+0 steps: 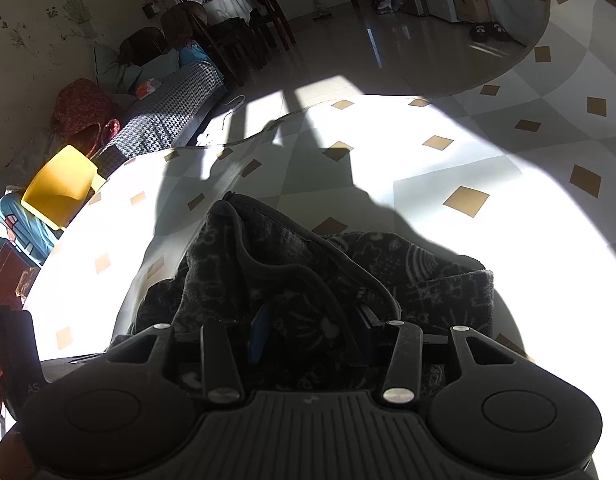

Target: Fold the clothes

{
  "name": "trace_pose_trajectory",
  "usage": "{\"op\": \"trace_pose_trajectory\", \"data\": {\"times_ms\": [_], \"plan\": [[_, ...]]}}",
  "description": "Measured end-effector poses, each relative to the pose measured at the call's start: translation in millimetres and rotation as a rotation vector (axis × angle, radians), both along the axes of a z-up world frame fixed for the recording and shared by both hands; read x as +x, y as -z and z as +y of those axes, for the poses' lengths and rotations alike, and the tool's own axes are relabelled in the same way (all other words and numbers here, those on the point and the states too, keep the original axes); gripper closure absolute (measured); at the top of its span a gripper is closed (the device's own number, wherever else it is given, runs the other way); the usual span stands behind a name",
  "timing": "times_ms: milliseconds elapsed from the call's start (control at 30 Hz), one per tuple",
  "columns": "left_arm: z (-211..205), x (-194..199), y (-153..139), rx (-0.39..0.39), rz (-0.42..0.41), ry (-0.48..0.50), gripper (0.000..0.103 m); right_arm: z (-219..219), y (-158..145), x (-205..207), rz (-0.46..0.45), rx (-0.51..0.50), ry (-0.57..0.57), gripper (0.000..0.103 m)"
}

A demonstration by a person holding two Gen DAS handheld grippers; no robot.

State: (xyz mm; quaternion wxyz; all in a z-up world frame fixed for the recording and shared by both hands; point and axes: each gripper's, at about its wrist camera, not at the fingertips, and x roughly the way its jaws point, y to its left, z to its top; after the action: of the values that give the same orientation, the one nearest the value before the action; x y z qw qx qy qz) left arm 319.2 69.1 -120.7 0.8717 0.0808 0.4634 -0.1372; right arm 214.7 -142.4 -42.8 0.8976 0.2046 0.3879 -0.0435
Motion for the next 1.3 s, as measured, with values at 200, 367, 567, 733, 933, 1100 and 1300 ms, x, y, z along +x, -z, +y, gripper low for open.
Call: {"op": "trace_pose_trajectory", "data": {"times_ms": [200, 367, 567, 733, 933, 1100, 1300], "plan": [[27, 1, -29, 0.063, -0.142, -0.195, 0.097, -2, 6, 3, 0.036, -0.030, 0.025, 0.059], [61, 11, -34, 0.145, -0.178, -0.397, 0.095, -3, 13, 8, 0.080, -0.073, 0.040, 0.059], [82, 21, -23, 0.158, -0.096, -0.478, 0.086, -6, 24, 14, 0.121, -0.095, 0.040, 0.059], [77, 15, -40, 0.137, -0.157, -0.481, 0.072, -4, 29, 20, 0.102, -0.136, -0.001, 0.058], [68, 16, -39, 0.112, -0.130, -0.460, 0.071, 0, 34, 33, 0.060, -0.100, -0.054, 0.058], [68, 17, -35, 0.097, -0.104, -0.465, 0.070, 13, 39, 43, 0.034, -0.137, -0.092, 0.055], [64, 16, -31, 0.097, -0.086, -0.451, 0.065, 15, 54, 56, 0.051, -0.152, -0.070, 0.054]]}}
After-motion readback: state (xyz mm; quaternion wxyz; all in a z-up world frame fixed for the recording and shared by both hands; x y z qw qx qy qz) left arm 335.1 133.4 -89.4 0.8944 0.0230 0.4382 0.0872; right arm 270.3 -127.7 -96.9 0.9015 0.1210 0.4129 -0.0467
